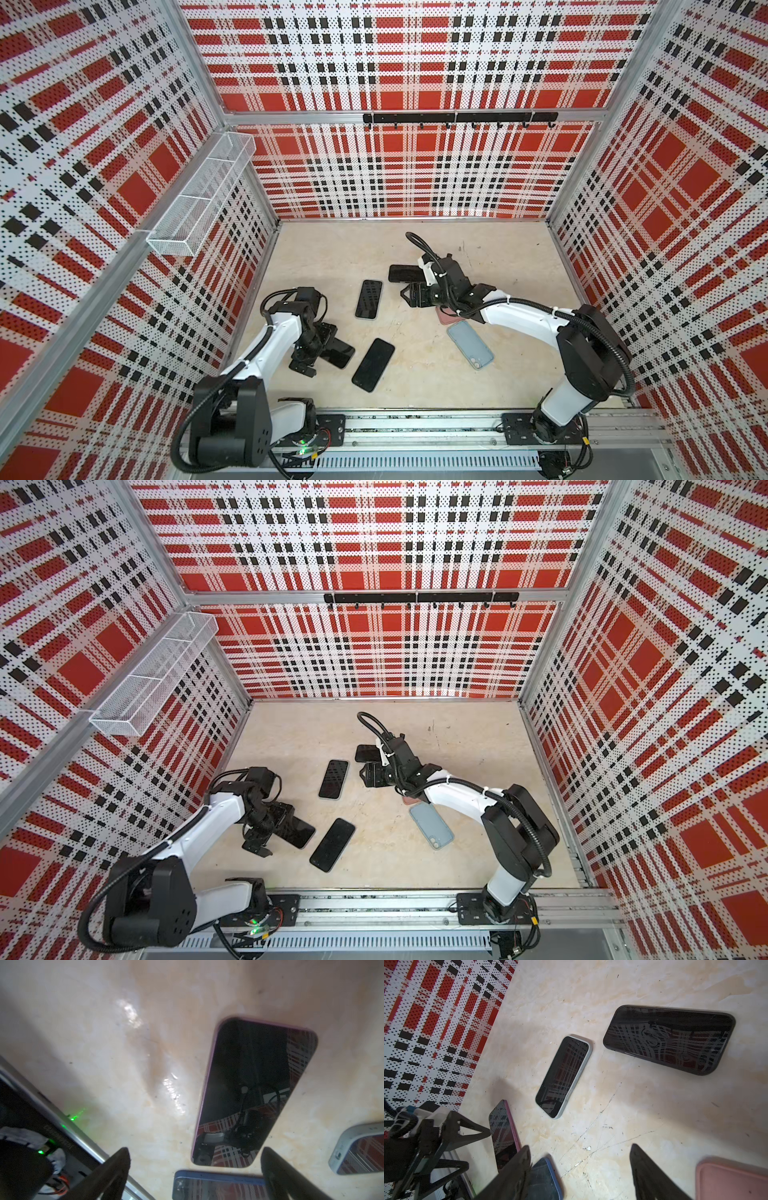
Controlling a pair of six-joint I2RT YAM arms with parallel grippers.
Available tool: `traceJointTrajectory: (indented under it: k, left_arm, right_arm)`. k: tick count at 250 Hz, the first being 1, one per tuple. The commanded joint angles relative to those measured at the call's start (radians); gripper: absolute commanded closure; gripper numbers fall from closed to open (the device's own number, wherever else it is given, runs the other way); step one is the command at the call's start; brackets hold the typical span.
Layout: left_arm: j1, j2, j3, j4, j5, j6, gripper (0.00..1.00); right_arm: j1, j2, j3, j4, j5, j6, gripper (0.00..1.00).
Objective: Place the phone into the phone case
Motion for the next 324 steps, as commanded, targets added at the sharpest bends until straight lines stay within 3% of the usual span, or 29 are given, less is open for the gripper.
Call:
traceJointTrajectory:
  k: [1,141,210,265,324]
  left_arm:
    - [-0.019,0.042,0.018,0.088,0.035,-0.061,0.01]
    - [-0.055,0.172,-0.036,0.242,0.061,-0.137,0.01]
    - [-0.055,0.202,-0.055,0.27,0.065,-0.132,0.11]
    - [-0.053,0.203,-0.073,0.29,0.078,-0.13,0.24]
    - [-0.054,0.117,-0.049,0.295,0.085,-0.132,0.35]
  right_arm:
    - [-0.007,0.004,-0.012,0.056,-0.024,-0.018,0.24]
    - [-0.023,-0.008,-0.007,0.037,-0.026,-0.033,0.24]
    - [-0.025,-0.026,-0.007,0.021,-0.006,-0.035,0.24]
    - [-0.027,-0.044,-0.015,0.008,0.014,-0.035,0.24]
    - [-0.036,-0.078,-0.017,0.009,0.017,-0.041,0.24]
